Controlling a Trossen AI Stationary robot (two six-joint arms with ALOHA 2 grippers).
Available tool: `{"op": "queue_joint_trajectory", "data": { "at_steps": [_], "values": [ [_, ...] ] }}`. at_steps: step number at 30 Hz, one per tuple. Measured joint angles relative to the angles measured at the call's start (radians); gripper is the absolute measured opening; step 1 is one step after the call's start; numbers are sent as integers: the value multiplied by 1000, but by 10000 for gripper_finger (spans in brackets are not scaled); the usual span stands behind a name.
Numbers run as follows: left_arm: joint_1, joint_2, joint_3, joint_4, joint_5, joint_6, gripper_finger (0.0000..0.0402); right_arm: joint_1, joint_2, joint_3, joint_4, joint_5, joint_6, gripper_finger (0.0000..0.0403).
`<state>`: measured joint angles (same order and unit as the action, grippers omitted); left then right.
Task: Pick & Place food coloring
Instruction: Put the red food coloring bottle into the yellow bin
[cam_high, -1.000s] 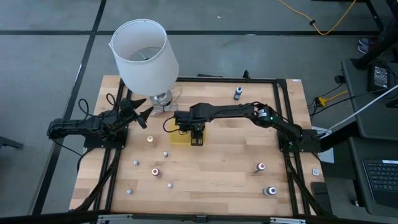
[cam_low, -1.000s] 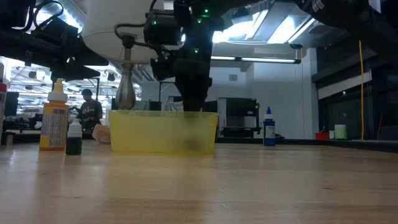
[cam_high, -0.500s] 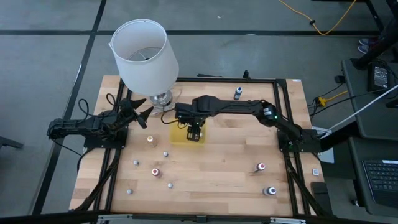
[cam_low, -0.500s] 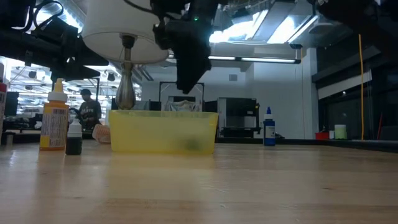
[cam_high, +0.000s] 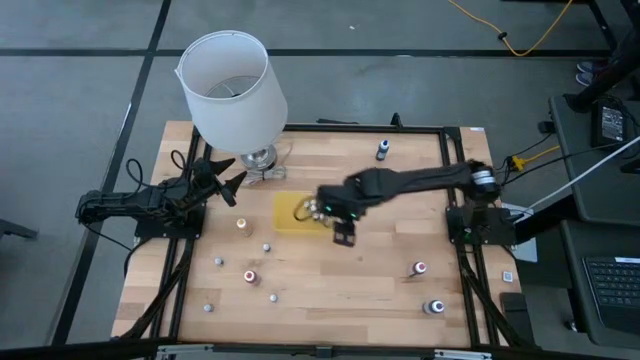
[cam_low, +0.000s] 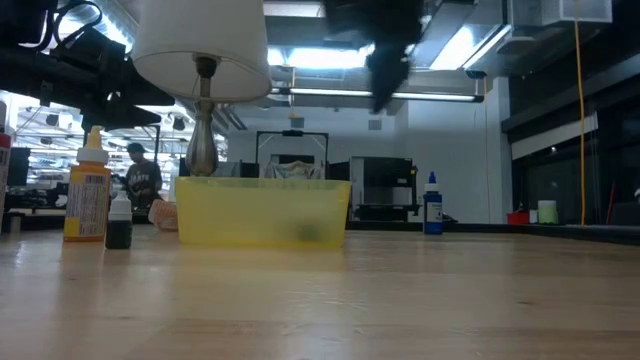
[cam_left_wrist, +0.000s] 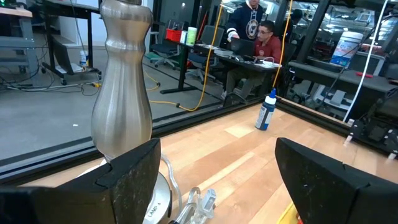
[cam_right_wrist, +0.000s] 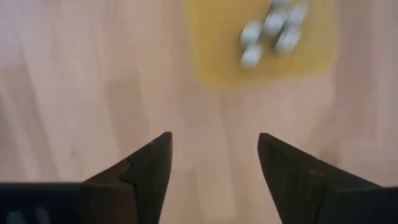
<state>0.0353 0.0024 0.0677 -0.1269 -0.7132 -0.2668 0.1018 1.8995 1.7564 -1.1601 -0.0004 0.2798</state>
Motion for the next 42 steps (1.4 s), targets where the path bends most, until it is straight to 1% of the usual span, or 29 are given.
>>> {"op": "queue_joint_trajectory", "data": {
  "at_steps": [6,10,13,18,22,25,34,38,42],
  "values": [
    [0,0,0,0,0,0,311,129,-176,-222,6,-1,168,265],
    [0,0,0,0,0,0,312,228,-265,-320,7,-1,274,280],
    [0,0,0,0,0,0,312,306,-316,-372,8,-1,313,290],
    [0,0,0,0,0,0,311,426,-386,-418,-42,-1,221,295],
    [0,0,0,0,0,0,313,498,-413,-423,-113,-1,213,295],
    [0,0,0,0,0,0,311,544,-429,-433,-127,7,213,295],
    [0,0,0,0,0,0,312,646,-494,-615,-51,7,252,295],
    [0,0,0,0,0,0,311,657,-519,-710,28,8,263,295],
    [0,0,0,0,0,0,313,656,-523,-775,68,13,263,295]
  ]
}}
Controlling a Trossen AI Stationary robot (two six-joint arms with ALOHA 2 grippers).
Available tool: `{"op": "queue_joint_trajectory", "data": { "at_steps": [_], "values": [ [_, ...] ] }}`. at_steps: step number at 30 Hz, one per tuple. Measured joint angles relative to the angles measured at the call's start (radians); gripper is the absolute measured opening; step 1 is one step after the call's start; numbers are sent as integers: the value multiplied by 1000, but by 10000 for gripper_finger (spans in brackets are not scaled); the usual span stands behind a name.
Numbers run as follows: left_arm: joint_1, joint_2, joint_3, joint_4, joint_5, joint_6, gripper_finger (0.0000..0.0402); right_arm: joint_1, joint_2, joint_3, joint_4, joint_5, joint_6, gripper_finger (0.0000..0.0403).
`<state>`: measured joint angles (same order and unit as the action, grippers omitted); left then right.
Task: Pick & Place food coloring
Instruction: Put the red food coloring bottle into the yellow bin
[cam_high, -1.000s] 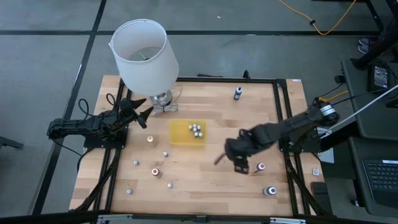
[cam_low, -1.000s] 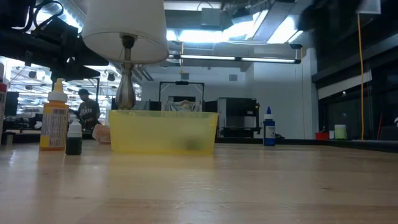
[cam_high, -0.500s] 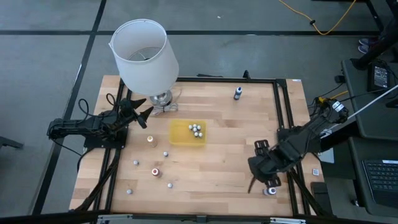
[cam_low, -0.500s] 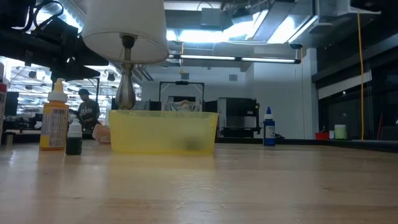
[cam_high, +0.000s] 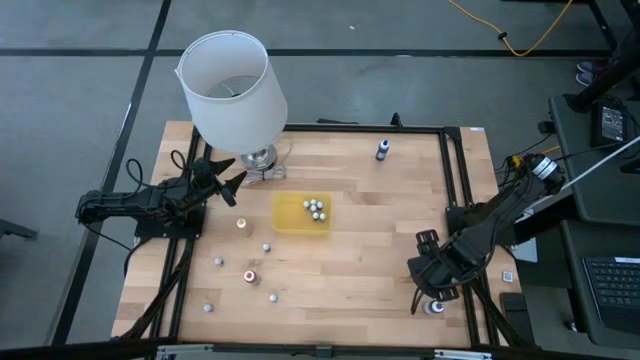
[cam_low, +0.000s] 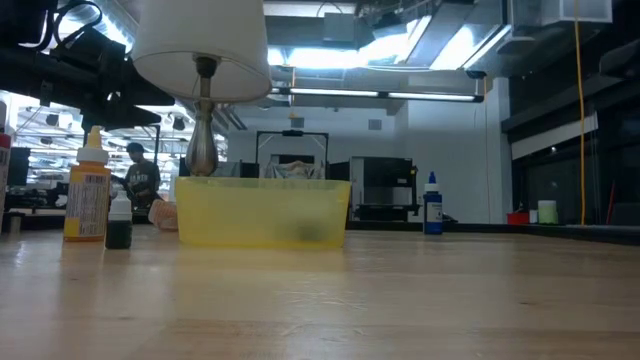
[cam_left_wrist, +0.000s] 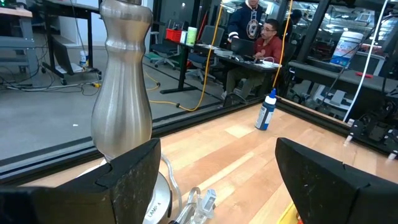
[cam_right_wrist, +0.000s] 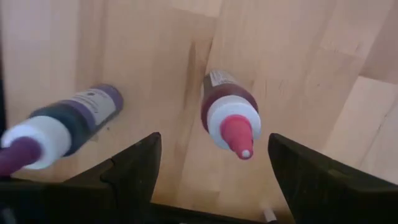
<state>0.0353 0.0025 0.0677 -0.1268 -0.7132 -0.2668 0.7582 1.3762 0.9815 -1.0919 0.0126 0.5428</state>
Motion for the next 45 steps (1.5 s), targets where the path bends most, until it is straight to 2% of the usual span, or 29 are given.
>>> {"op": "queue_joint_trajectory", "data": {
  "at_steps": [9,20,24,39,45],
  "values": [
    [0,0,0,0,0,0,313,-6,0,-50,132,49,-25,295],
    [0,0,0,0,0,0,313,-29,0,-73,129,66,-26,292],
    [0,0,0,0,0,0,311,-29,0,-73,122,66,-27,267],
    [0,0,0,0,0,0,312,-29,0,-64,91,54,-24,130],
    [0,0,0,0,0,0,311,-29,1,-16,65,54,-24,123]
  ]
}}
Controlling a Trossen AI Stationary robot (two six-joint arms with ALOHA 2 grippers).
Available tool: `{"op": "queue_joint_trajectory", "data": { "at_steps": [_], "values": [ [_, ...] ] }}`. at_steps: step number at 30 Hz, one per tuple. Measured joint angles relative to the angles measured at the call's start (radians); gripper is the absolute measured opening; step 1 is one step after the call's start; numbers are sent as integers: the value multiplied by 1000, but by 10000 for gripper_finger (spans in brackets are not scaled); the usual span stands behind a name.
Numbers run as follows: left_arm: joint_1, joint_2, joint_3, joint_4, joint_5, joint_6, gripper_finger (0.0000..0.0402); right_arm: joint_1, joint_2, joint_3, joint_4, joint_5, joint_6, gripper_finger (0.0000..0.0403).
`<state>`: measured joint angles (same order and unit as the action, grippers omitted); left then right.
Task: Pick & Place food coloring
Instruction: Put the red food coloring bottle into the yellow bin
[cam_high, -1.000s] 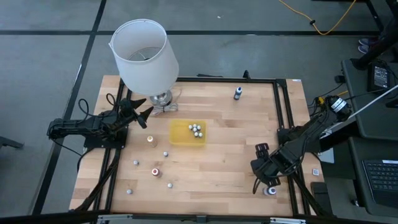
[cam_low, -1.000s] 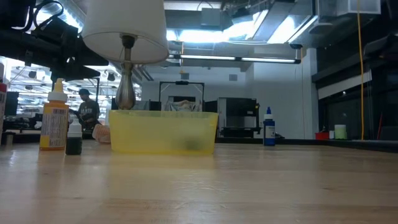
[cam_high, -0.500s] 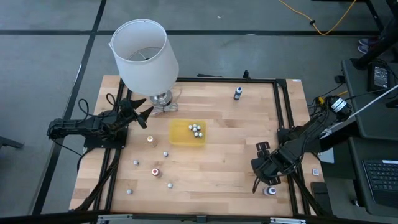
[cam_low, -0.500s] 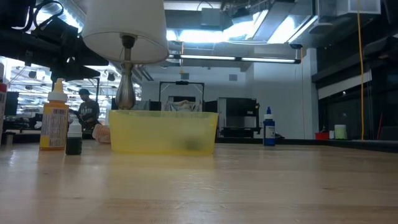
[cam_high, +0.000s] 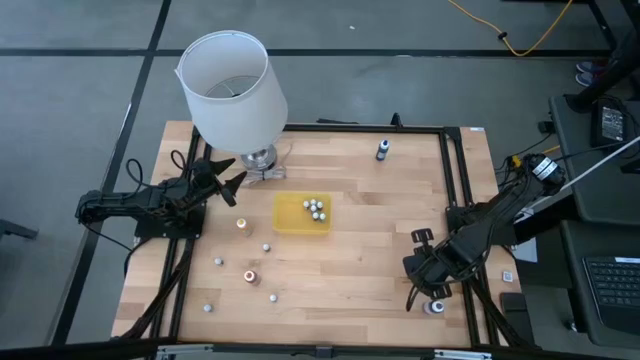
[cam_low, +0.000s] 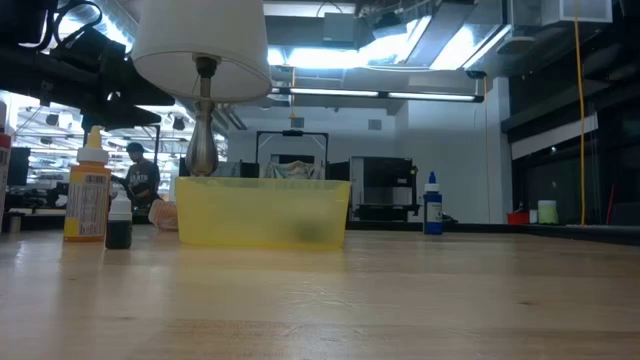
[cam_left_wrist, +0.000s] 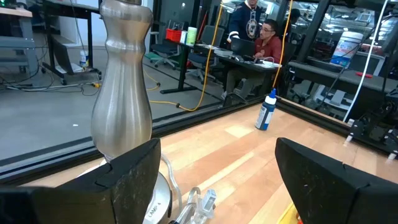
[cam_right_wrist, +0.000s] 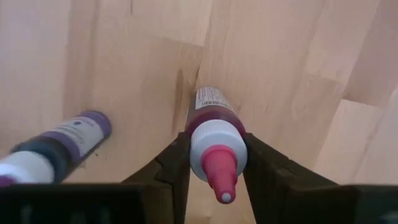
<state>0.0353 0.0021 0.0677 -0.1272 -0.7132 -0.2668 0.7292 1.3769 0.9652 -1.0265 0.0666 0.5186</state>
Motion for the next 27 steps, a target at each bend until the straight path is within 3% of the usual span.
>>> {"op": "queue_joint_trajectory", "data": {
  "at_steps": [13,27],
  "values": [
    [0,0,0,0,0,0,311,-82,51,368,-275,-27,-27,123],
    [0,0,0,0,0,0,313,-344,317,816,-381,-26,-190,126]
  ]
}}
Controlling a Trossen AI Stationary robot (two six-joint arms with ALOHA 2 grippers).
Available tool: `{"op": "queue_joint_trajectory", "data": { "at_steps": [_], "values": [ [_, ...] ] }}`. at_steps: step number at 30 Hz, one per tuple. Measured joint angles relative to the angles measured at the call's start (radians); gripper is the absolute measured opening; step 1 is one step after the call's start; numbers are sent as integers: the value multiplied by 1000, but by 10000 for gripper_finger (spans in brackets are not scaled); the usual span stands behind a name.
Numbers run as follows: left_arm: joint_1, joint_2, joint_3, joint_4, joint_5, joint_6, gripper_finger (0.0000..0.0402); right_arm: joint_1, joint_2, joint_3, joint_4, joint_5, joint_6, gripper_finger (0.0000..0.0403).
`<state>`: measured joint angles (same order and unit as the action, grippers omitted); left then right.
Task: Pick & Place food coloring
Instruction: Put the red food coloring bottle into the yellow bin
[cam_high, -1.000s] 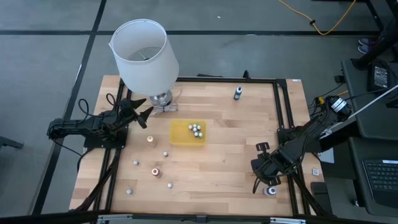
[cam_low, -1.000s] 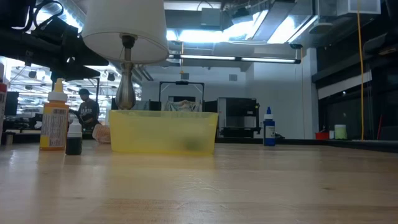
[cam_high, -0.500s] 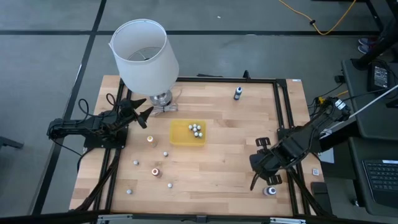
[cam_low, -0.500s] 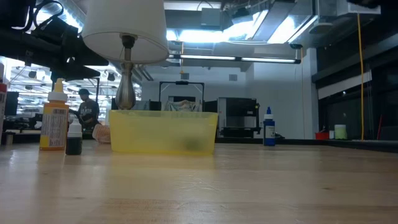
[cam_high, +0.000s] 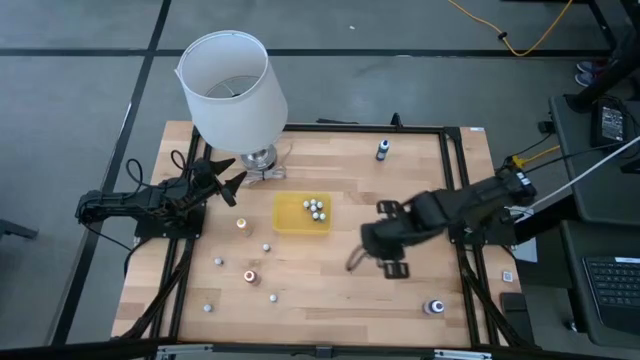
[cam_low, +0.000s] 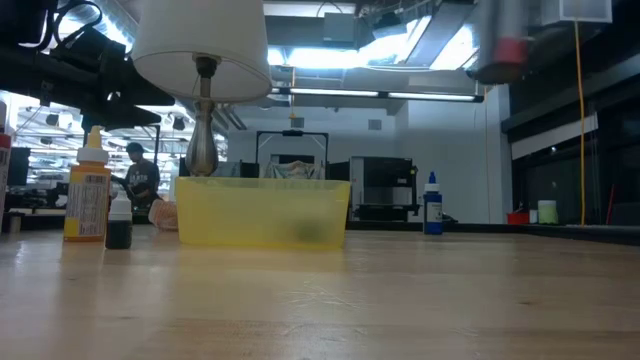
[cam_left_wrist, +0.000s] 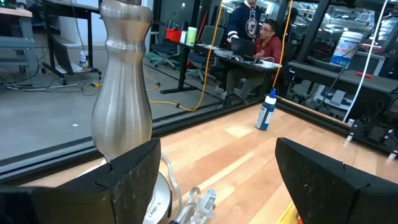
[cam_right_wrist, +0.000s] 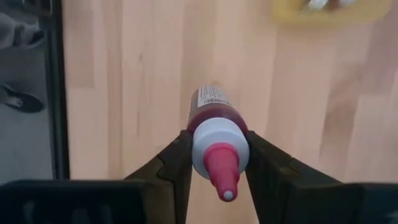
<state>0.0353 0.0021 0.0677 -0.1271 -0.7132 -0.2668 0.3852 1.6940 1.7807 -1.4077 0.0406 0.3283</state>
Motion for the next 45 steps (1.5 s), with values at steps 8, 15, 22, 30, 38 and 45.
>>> {"op": "queue_joint_trajectory", "data": {
  "at_steps": [8,15,22,30,38,45],
  "values": [
    [0,0,0,0,0,0,312,-132,187,237,0,1,-74,128],
    [0,0,0,0,0,0,311,-216,339,388,14,1,-121,128],
    [0,0,0,0,0,0,311,-286,448,410,52,2,-154,128],
    [0,0,0,0,0,0,311,-335,530,410,61,2,-180,128],
    [0,0,0,0,0,0,311,-334,561,408,64,-1,-192,129],
    [0,0,0,0,0,0,311,-335,600,407,66,-1,-206,129]
  ]
}}
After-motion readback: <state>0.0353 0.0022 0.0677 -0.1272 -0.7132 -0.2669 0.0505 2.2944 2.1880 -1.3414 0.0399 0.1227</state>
